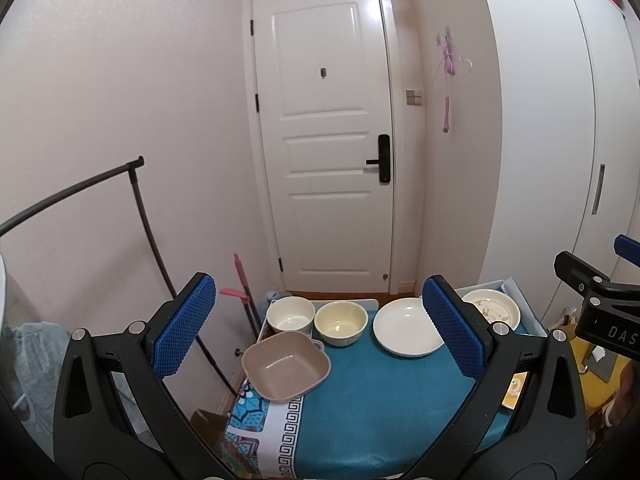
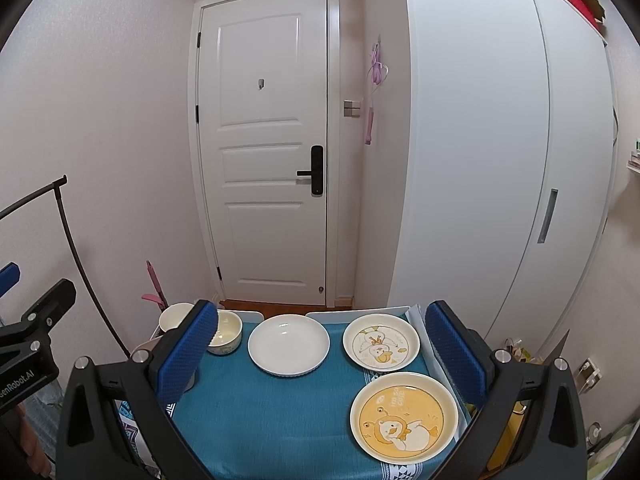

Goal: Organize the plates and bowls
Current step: 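Reach both grippers to the large yellow cartoon plate and close on its rim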

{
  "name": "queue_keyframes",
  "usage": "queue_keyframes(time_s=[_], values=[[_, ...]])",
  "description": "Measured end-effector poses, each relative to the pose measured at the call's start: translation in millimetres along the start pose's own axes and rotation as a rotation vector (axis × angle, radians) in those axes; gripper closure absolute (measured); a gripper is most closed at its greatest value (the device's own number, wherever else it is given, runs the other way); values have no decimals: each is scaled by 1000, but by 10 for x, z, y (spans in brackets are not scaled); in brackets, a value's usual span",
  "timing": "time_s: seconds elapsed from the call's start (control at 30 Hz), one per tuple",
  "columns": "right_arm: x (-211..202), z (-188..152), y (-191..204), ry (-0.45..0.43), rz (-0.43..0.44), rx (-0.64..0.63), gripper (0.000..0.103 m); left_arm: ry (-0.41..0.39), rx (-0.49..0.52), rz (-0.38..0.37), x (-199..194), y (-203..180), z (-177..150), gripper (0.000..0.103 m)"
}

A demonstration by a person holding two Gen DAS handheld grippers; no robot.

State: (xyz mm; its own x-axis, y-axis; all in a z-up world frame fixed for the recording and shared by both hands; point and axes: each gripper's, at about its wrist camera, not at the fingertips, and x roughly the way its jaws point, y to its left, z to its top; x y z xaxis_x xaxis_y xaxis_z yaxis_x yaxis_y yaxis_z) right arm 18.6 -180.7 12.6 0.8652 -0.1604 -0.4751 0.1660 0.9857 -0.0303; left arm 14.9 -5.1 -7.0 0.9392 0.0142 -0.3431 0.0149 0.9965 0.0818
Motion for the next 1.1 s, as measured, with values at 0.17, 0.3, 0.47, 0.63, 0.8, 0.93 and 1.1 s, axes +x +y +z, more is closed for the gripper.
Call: queue_keyframes(time_s=[0.17, 0.3, 0.47, 0.63, 0.8, 0.93, 1.1], values=[[27, 25, 2, -1, 7, -1, 0, -12, 9, 5, 39, -2, 46, 0], [83, 34, -24, -6, 3, -1, 0, 10, 45, -38, 212, -58, 53, 0], [341, -75, -160, 54, -18, 43, 0, 114, 99, -119, 692, -215, -57, 0], [684, -378, -403, 149, -69, 109, 0, 269, 137, -239, 1268, -495, -364, 0], [1017, -865, -831, 274, -94, 183, 0, 397, 174, -324, 1679, -869, -704, 0], [1165, -1199, -1154, 355, -106, 193, 0, 509, 186, -441, 1976, -1318, -1075, 0], [1413, -1615, -1632, 464, -63, 220, 5, 639, 214, -475, 2234, -1896, -1507, 0]])
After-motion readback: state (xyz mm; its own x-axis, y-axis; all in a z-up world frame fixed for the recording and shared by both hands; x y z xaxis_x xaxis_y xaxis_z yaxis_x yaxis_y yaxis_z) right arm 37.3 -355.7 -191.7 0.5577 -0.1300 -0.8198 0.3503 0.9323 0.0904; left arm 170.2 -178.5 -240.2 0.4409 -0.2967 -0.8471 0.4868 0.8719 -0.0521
